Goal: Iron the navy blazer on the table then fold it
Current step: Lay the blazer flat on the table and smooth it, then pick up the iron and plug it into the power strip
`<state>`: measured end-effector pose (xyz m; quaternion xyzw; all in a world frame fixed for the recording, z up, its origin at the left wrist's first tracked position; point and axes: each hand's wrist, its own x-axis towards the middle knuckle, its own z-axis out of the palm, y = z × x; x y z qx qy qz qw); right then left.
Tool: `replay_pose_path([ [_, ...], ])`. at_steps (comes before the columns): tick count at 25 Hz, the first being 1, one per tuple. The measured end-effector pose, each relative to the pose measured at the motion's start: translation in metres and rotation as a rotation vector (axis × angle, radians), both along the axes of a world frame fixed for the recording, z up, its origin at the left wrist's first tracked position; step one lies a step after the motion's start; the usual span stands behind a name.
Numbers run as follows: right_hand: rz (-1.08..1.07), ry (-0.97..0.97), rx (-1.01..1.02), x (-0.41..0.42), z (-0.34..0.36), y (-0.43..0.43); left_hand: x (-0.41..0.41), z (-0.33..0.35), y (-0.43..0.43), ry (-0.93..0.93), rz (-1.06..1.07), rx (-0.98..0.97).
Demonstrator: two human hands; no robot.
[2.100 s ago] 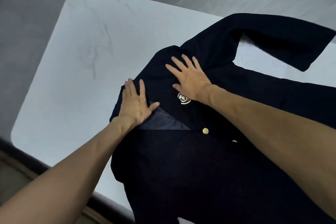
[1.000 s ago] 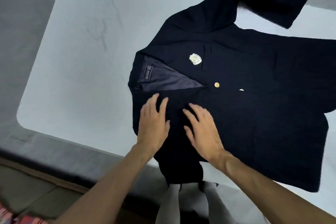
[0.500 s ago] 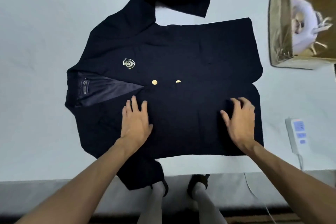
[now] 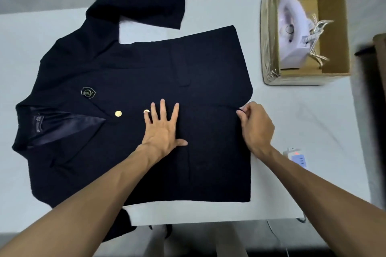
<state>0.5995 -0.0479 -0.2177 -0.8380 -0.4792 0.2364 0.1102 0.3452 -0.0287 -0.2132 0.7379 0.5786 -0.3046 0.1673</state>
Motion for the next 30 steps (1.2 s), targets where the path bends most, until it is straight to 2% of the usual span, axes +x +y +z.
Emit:
replay_pose_path([
  [4, 0.166, 0.112, -0.112, 0.02, -0.005, 0.003, 0.022, 0.005, 0.008, 0.132, 0.049, -0.135],
  [7, 0.168, 0.22, -0.082, 0.04, 0.012, 0.006, 0.045, 0.022, 0.019, 0.127, 0.166, -0.245],
  [9, 0.139, 0.278, -0.025, 0.061, 0.031, 0.004, 0.066, 0.037, 0.026, 0.015, 0.177, -0.191],
  [13, 0.017, 0.291, 0.145, 0.114, 0.084, 0.01, 0.119, 0.065, 0.04, -0.402, 0.142, 0.008],
  [15, -0.08, 0.283, 0.215, 0.148, 0.098, 0.033, 0.144, 0.077, 0.054, -0.584, 0.284, -0.05],
  [17, -0.169, 0.306, 0.185, 0.186, 0.1, 0.067, 0.168, 0.088, 0.069, -0.712, 0.396, -0.109],
  [20, -0.3, 0.446, 0.069, 0.216, 0.095, 0.119, 0.189, 0.099, 0.088, -0.786, 0.489, -0.132],
  [23, -0.227, 0.407, 0.054, 0.211, 0.093, 0.164, 0.202, 0.099, 0.097, -0.82, 0.6, -0.134],
  [26, -0.209, 0.581, -0.093, 0.187, 0.088, 0.196, 0.21, 0.099, 0.101, -0.878, 0.707, -0.141],
  [27, -0.204, 0.581, -0.13, 0.18, 0.085, 0.202, 0.212, 0.101, 0.102, -0.901, 0.738, -0.142],
  [30, -0.103, 0.324, -0.18, 0.172, 0.08, 0.211, 0.215, 0.104, 0.106, -0.943, 0.796, -0.134],
])
